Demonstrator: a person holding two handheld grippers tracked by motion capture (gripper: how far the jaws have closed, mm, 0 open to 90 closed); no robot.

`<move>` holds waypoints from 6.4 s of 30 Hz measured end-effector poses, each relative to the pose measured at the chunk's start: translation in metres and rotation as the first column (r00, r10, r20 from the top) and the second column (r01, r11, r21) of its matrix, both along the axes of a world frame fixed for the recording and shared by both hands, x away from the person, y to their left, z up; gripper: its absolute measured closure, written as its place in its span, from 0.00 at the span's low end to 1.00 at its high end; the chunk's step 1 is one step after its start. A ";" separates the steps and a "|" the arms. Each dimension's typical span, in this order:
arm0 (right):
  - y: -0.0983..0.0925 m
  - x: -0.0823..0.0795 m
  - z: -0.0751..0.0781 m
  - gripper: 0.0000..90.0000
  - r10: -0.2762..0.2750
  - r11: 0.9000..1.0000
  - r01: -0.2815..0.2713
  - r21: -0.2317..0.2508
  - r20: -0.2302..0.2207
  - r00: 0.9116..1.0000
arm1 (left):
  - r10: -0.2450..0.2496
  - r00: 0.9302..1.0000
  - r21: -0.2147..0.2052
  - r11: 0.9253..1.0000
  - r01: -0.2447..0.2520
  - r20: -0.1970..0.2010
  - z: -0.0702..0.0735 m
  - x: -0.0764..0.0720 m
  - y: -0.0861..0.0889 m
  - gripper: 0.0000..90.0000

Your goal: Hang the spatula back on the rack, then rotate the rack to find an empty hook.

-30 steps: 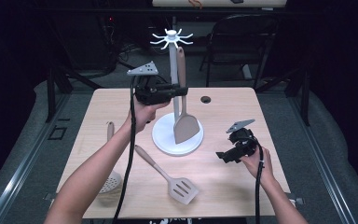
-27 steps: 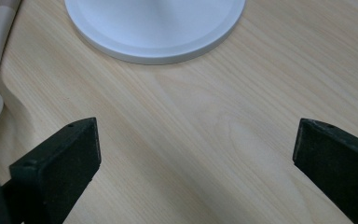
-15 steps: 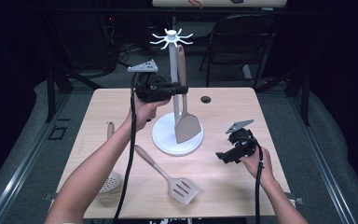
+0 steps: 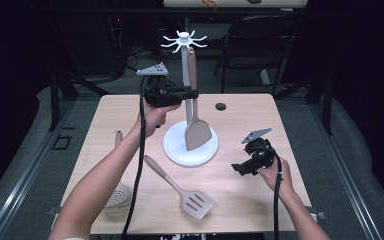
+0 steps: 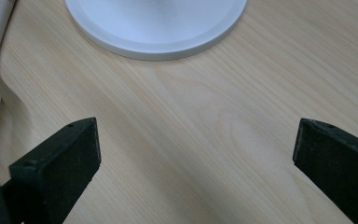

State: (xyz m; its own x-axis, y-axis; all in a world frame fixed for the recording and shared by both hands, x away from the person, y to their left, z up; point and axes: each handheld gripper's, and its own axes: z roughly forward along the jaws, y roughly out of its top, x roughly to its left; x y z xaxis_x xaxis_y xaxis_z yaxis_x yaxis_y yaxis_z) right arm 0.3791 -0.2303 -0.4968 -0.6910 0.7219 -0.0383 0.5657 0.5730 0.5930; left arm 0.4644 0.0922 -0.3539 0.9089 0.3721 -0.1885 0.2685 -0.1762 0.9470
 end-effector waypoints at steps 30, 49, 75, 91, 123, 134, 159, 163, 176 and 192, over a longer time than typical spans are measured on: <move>0.001 0.001 -0.001 0.01 0.009 1.000 -0.009 0.005 -0.013 1.000 | 0.100 0.992 0.120 0.987 -0.109 0.076 0.001 -0.016 0.004 0.42; -0.002 0.002 -0.004 0.01 -0.005 1.000 0.005 0.001 -0.023 1.000 | 0.183 0.977 0.104 0.976 -0.194 0.107 0.022 -0.022 0.044 0.18; 0.000 0.003 -0.005 0.02 0.002 1.000 -0.002 -0.008 -0.027 1.000 | 0.260 0.929 0.019 0.961 -0.274 0.263 0.084 -0.025 0.056 1.00; -0.001 0.004 -0.006 0.02 0.002 1.000 -0.003 -0.008 -0.027 1.000 | 0.301 0.914 0.013 0.949 -0.316 0.272 0.096 -0.011 0.058 1.00; 0.001 0.003 -0.005 0.02 0.008 1.000 -0.009 -0.026 -0.020 1.000 | 0.242 0.920 -0.003 0.967 -0.254 0.308 0.100 -0.034 0.050 1.00; -0.001 0.003 -0.005 0.02 0.004 1.000 -0.004 -0.019 -0.024 1.000 | 0.259 0.918 0.006 0.962 -0.274 0.301 0.098 -0.026 0.048 1.00; 0.002 0.002 -0.005 0.03 0.014 1.000 -0.015 -0.014 -0.032 0.999 | 0.280 0.922 0.031 0.954 -0.299 0.266 0.086 -0.034 0.061 0.66; 0.004 0.002 -0.006 0.03 0.019 1.000 -0.020 -0.011 -0.039 0.999 | 0.286 0.922 0.058 0.949 -0.311 0.262 0.078 -0.039 0.065 0.53; 0.008 0.002 -0.006 0.03 0.025 1.000 -0.025 0.008 -0.054 0.998 | 0.289 0.932 0.200 0.922 -0.332 0.217 0.023 -0.064 0.081 0.21; 0.020 -0.004 -0.005 0.05 0.052 0.999 -0.052 0.010 -0.062 0.997 | 0.378 0.922 0.291 0.876 -0.384 0.081 -0.056 -0.074 0.103 0.10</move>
